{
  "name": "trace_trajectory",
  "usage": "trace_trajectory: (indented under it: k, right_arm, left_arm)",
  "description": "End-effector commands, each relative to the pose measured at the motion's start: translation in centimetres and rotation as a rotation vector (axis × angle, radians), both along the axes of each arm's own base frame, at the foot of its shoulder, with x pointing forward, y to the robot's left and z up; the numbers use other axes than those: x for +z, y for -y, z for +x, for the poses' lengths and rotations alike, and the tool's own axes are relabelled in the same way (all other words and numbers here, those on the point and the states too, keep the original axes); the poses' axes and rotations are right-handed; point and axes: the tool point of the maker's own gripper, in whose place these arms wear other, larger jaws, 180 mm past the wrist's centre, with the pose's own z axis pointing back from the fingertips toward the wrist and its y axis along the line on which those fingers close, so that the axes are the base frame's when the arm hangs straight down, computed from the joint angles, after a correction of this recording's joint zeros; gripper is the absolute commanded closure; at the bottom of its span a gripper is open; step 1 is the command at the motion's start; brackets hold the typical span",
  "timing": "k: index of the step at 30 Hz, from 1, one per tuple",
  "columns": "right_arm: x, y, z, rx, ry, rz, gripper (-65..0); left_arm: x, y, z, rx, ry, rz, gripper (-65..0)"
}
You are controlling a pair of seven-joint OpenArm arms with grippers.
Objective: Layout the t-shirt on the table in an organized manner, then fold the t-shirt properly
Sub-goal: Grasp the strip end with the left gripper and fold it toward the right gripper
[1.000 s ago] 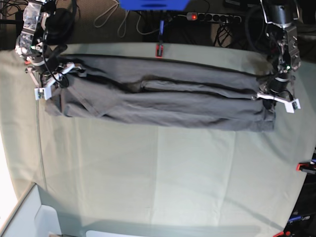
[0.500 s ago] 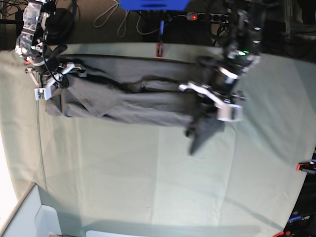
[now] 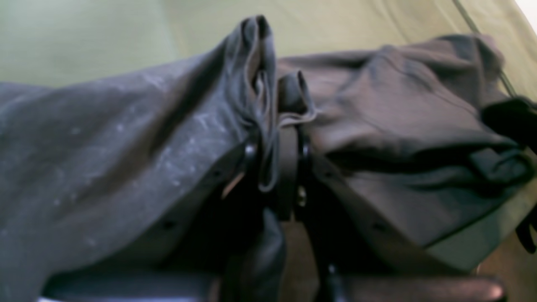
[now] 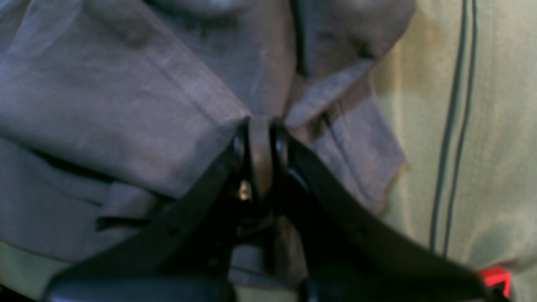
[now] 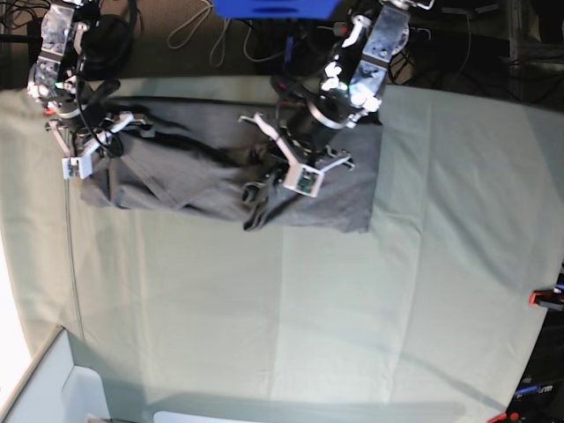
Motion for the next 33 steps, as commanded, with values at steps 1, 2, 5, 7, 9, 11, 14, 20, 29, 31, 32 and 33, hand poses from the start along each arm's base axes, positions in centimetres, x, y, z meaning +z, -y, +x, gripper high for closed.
trace_trajectory:
  k: [1,2,5,7,9,11,14,20,29,31,32,33]
  right_arm:
    - [0.9,0.4,0.7,0.000,0.034,-0.010,0.0]
    - [0.9,0.4,0.7,0.000,0.036,-0.010,0.0]
    - [0.9,0.4,0.7,0.000,0.036,-0.010,0.0]
    - [0.9,0.3,0.7,0.001,0.034,-0.009,0.0]
    - [0.8,0.3,0.6,0.001,0.033,-0.009,0.0]
    - [0.8,0.3,0.5,0.001,0.031,-0.009,-2.9]
    - [0.9,0.3,0.6,0.002,0.034,-0.011,-11.9]
    - [2.9,0.5,1.4,0.010,0.089,-0.035,-22.2]
    - [7.8,0.5,2.1,0.003,0.214,-0.089,-34.0]
    - [8.5,0.9,2.2,-0.028,0.236,-0.089,-35.5]
    - [8.7,1.1,2.3,-0.037,0.242,-0.092,-35.8]
    - [8.8,1.3,2.3,-0.042,0.243,-0.094,-35.7]
  left_arm:
    - [1.2,0.6,0.9,-0.007,0.044,-0.025,0.0]
    - [1.0,1.0,0.9,-0.020,0.042,-0.023,0.0]
    - [0.7,2.4,0.6,-0.066,0.036,-0.020,0.0]
    - [0.2,2.5,0.3,-0.073,0.024,-0.014,0.0]
    - [0.3,2.6,0.8,-0.080,0.026,-0.007,-0.5]
    - [0.3,2.6,0.9,-0.082,0.028,-0.001,-5.2]
    - [-0.1,2.1,1.0,-0.056,-0.005,0.031,-21.3]
    - [2.5,2.4,1.8,-0.045,0.053,-0.004,-43.8]
    - [8.1,2.1,2.4,-0.024,0.181,-0.065,-43.8]
    - [8.1,2.0,2.5,-0.020,0.181,-0.061,-43.8]
    - [7.8,1.6,2.4,-0.024,0.181,-0.040,-43.8]
    - [7.0,1.1,2.3,-0.027,0.167,-0.022,-43.4]
